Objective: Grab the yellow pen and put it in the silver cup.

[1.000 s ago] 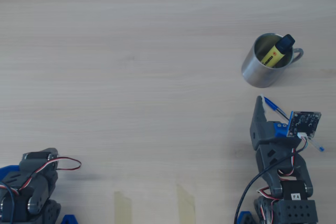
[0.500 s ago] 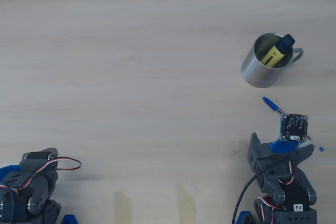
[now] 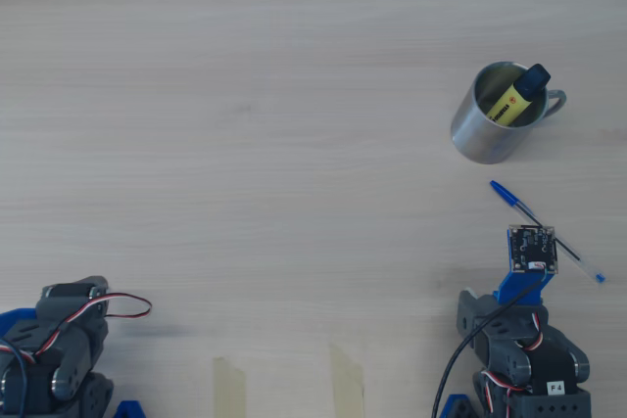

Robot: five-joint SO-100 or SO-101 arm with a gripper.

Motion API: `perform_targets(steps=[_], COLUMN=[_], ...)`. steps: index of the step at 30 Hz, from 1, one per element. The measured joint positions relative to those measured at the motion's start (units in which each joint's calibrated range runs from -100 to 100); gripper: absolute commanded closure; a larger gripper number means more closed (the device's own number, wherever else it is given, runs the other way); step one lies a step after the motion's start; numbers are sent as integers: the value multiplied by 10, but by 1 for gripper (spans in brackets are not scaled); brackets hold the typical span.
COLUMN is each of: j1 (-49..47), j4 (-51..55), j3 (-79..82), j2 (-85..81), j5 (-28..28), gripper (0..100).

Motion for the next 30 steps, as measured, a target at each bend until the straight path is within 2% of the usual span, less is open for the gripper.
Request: perform_targets(steps=[6, 30], j1=[1, 16], j4=[0, 1], j3=[0, 0], j2=[0, 0], j5=[-1, -1], gripper=[98, 98])
